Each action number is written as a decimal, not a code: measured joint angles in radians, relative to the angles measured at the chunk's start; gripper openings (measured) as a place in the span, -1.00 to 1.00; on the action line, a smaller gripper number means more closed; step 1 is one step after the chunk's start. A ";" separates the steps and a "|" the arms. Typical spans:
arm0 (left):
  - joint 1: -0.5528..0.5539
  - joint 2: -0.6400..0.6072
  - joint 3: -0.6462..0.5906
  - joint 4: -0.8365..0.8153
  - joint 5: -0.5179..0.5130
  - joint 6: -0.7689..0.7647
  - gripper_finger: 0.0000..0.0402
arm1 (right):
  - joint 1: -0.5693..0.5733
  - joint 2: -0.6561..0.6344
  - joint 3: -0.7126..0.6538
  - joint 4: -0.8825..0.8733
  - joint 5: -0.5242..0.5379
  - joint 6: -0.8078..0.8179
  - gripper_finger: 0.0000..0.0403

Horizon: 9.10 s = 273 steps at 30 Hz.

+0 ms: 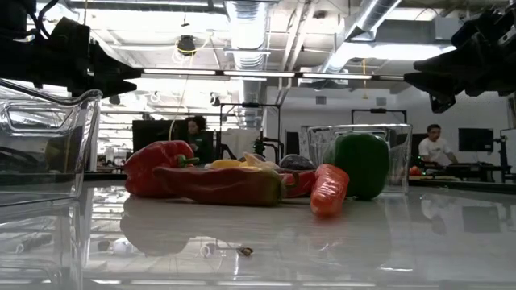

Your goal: Sort produce into baskets

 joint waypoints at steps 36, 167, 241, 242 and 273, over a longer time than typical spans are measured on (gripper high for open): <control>0.000 0.000 0.000 0.007 -0.007 -0.050 0.10 | -0.001 0.000 0.000 0.013 0.009 0.000 -0.15; 0.286 1.387 1.032 -0.323 1.065 0.161 0.42 | -0.124 0.715 0.204 0.328 0.112 -0.028 0.27; -0.154 1.707 1.111 -0.818 0.477 0.190 0.68 | -0.137 0.706 0.204 0.339 0.140 0.008 0.27; -0.154 1.710 1.112 -0.811 0.476 0.198 0.63 | -0.137 0.706 0.204 0.339 0.140 0.008 0.27; 0.145 1.727 1.324 -0.150 0.494 0.317 0.42 | -0.137 0.511 0.203 0.249 0.136 0.025 0.27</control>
